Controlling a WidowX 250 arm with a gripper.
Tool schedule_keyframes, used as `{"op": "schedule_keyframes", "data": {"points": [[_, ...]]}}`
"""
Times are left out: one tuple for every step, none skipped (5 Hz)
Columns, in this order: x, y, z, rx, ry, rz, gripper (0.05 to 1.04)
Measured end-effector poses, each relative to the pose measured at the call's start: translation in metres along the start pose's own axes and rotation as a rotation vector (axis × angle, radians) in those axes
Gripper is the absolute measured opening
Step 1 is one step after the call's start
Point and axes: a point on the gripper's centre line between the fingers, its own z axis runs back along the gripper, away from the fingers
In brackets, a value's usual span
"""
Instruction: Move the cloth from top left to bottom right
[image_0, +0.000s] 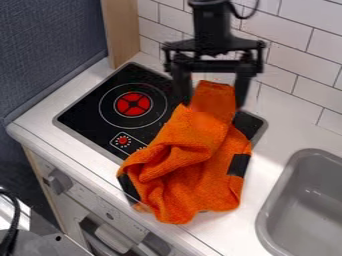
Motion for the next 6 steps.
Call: {"op": "schedule_keyframes", "data": {"points": [[0.004,0.020,-0.011,-0.004,-0.015,-0.002,1.001],[0.009,0.028,-0.023,0.040,-0.010,-0.037,1.001],[0.019,0.040,-0.023,0.082,-0.006,-0.041,1.001],[0.031,0.052,-0.013,0.102,-0.036,-0.011,1.001],[0.045,0.070,0.006,0.143,-0.077,0.033,1.001],[0.046,0.089,0.013,0.171,-0.064,0.084,1.001]]}}
